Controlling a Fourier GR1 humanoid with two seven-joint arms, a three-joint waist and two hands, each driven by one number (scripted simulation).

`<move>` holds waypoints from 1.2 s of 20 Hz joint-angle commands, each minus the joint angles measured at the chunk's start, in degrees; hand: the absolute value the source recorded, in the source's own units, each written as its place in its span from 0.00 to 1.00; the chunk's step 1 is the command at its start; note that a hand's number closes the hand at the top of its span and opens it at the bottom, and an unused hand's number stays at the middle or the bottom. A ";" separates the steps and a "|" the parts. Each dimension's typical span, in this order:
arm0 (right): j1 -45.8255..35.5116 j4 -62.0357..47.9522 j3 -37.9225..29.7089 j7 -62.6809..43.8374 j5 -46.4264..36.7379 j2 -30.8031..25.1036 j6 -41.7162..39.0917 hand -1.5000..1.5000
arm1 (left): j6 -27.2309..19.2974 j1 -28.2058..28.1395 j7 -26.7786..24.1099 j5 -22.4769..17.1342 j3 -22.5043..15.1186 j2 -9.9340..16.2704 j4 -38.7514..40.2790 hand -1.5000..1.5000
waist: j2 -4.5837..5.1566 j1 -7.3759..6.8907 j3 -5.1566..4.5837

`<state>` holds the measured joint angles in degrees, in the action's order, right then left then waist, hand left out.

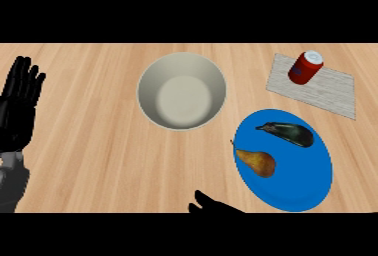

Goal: Pick the pear from the plate and place it in the bowl

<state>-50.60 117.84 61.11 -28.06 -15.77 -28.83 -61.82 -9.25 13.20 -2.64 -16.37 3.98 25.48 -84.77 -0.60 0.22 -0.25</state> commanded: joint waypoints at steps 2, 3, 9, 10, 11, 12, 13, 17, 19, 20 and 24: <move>-4.48 -3.93 -0.32 -4.93 4.34 2.85 -12.50 0.00 | 0.75 0.37 -1.22 0.07 0.50 -0.62 1.61 0.50 | 0.21 0.21 0.06; -7.02 -6.84 -1.92 -6.40 6.17 5.61 -13.64 0.00 | 1.35 -3.29 -2.03 0.10 0.37 -0.43 -0.45 0.50 | -0.08 -0.44 -0.02; -6.15 -9.95 -1.34 -8.72 4.42 7.40 -14.65 0.00 | 1.47 -1.32 -4.56 1.58 0.27 -2.48 2.29 0.50 | 0.45 -0.30 0.16; -1.98 -5.68 0.64 -8.24 3.11 3.29 -13.85 0.00 | 0.30 0.69 -1.61 1.89 -0.46 -2.91 1.40 0.50 | 0.47 0.04 0.23; -1.59 -7.02 1.68 -10.00 2.47 5.88 -13.55 0.00 | 3.16 2.05 0.55 -0.71 2.80 0.67 2.69 0.50 | 0.45 -0.04 0.22; -3.61 -9.24 -1.38 -9.34 4.17 7.72 -15.78 0.00 | 1.68 -1.05 -0.45 0.68 1.53 -0.97 -1.04 0.50 | 0.39 -0.48 0.21; -4.74 -11.09 -0.90 -4.34 0.75 3.67 -13.67 0.00 | 3.39 2.42 -1.35 0.30 2.72 0.37 3.51 0.50 | 0.85 -0.77 0.25; -1.55 -12.75 3.11 -4.77 -4.14 5.32 -11.79 0.00 | 0.28 2.92 2.92 1.94 0.03 -2.62 -0.43 0.50 | 0.79 -0.87 0.29; 0.50 -9.97 2.45 -1.96 -7.16 1.73 -10.54 0.00 | 3.22 0.01 -0.79 0.58 2.69 -1.95 0.86 0.50 | 0.77 -0.83 0.28; 1.74 -7.81 3.10 -1.03 -8.12 -0.78 -9.89 0.00 | 2.94 3.12 0.62 1.37 2.27 -1.47 2.00 0.50 | 0.79 -0.53 0.30; -0.76 -13.26 5.61 5.62 -14.19 -0.69 -5.74 0.00 | 0.68 3.77 -0.18 3.74 0.74 -4.46 2.42 0.50 | 0.89 -0.85 0.30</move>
<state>-51.20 105.82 65.36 -28.08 -25.21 -27.56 -69.42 -7.48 15.01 -3.03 -13.95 5.18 22.55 -83.55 0.24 -0.70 0.04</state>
